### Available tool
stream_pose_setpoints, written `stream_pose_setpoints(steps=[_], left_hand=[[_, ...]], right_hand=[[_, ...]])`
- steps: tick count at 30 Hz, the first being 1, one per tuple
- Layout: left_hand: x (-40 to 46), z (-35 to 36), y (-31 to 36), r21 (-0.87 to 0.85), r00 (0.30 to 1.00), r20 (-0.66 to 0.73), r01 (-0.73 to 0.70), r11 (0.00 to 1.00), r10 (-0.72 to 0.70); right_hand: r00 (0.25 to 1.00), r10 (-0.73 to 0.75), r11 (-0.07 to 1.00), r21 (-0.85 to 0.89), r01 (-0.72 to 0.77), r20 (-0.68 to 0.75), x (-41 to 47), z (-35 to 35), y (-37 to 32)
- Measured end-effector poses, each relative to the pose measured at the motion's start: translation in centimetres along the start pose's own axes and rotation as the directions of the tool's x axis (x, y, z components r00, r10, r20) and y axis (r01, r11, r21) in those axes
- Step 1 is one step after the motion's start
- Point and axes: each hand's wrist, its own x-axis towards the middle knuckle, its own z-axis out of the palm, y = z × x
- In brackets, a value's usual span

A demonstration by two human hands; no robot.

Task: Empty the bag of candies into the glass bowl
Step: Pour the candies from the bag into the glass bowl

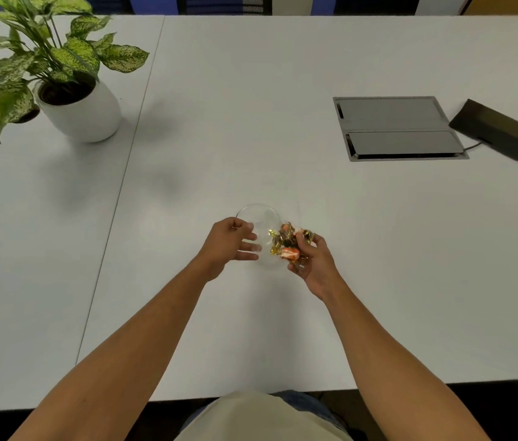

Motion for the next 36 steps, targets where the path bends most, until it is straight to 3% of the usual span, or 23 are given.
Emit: stream_pose_setpoints(steps=[10, 14, 22, 36], left_hand=[[3.5, -0.4, -2.6, -0.075, 0.999, -0.052, 0.010, 0.997, -0.014], [5.3, -0.8, -3.7, -0.035, 0.988, -0.143, 0.053, 0.998, -0.057], [6.3, -1.2, -4.7, -0.085, 0.984, -0.152, 0.081, 0.993, -0.093], [5.5, -0.4, -4.7, -0.133, 0.977, -0.182, 0.083, 0.988, -0.107]], right_hand=[[0.986, -0.137, 0.969, -0.219, 0.114, -0.092, 3.1, 2.2, -2.1], [0.973, -0.217, 0.913, -0.369, 0.172, -0.083, 3.5, 3.2, -2.3], [0.953, -0.301, 0.763, -0.610, 0.217, -0.038, 3.3, 5.0, -3.2], [0.950, -0.307, 0.707, -0.682, 0.187, -0.058, 2.6, 6.3, -4.9]])
